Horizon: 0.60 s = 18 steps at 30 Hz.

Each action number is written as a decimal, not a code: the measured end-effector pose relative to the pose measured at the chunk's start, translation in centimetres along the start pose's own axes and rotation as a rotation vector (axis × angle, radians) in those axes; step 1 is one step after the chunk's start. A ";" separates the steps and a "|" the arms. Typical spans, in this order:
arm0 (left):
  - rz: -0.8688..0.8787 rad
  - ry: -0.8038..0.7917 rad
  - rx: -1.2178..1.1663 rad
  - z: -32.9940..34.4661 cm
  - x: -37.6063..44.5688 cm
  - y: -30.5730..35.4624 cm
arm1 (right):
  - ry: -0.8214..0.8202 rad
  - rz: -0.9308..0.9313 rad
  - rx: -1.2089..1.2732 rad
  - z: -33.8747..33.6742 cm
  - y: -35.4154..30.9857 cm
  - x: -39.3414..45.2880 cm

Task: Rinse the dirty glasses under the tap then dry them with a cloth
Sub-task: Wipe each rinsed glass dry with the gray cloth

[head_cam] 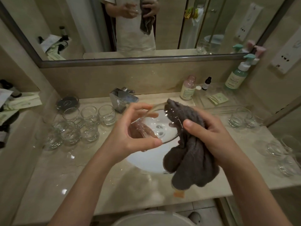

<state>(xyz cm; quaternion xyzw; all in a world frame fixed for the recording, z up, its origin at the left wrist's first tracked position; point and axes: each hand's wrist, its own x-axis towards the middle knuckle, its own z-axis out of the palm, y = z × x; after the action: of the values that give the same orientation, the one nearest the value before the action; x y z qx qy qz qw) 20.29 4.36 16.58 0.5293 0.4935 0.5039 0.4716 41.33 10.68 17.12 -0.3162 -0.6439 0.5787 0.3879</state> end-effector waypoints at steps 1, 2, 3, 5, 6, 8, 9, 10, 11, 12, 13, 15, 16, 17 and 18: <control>-0.005 -0.025 0.000 -0.3 0.1 0.2 | -0.065 0.022 0.024 -0.1 -0.2 0.0; -0.014 -0.048 -0.003 -0.6 0.1 0.5 | -0.122 0.049 0.056 -0.3 -0.4 0.0; -0.021 -0.067 0.001 -0.9 0.2 0.6 | -0.176 0.076 0.076 -0.3 -0.5 0.0; -0.022 -0.100 0.053 -1.5 0.7 1.0 | -0.256 0.113 0.029 -0.3 -0.5 0.0; -0.017 -0.123 0.084 -1.7 0.9 1.2 | -0.287 0.123 -0.005 -0.2 -0.5 0.1; -0.028 -0.190 0.118 -2.0 1.4 1.6 | -0.331 0.156 -0.038 0.1 -0.6 0.2; -0.046 -0.228 0.125 -2.1 1.7 1.6 | -0.353 0.171 -0.049 0.2 -0.6 0.3; -0.068 -0.261 0.126 -2.1 1.8 1.8 | -0.379 0.179 -0.063 0.3 -0.7 0.3; -0.091 -0.288 0.126 -2.1 2.0 1.9 | -0.402 0.182 -0.080 0.3 -0.8 0.3; -0.113 -0.313 0.123 -2.1 2.1 2.0 | -0.425 0.186 -0.099 0.3 -0.8 0.3; -0.133 -0.335 0.120 -2.1 2.2 2.0 | -0.449 0.193 -0.123 0.4 -0.9 0.4; -0.171 -0.375 0.123 -2.1 2.4 2.0 | -0.507 0.221 -0.171 0.4 -0.9 0.4; -0.185 -0.391 0.129 -2.0 2.5 2.0 | -0.538 0.237 -0.195 0.5 -0.9 0.3; -0.192 -0.405 0.140 -1.9 2.5 1.9 | -0.569 0.252 -0.218 0.5 -0.9 0.3; -0.195 -0.416 0.152 -1.7 2.5 1.8 | -0.601 0.265 -0.234 0.5 -0.8 0.2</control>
<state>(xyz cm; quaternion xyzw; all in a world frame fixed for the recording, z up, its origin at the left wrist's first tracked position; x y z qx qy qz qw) 18.66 6.77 18.65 0.6054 0.4709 0.2976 0.5685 40.81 10.48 17.97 -0.2551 -0.7445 0.6137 0.0636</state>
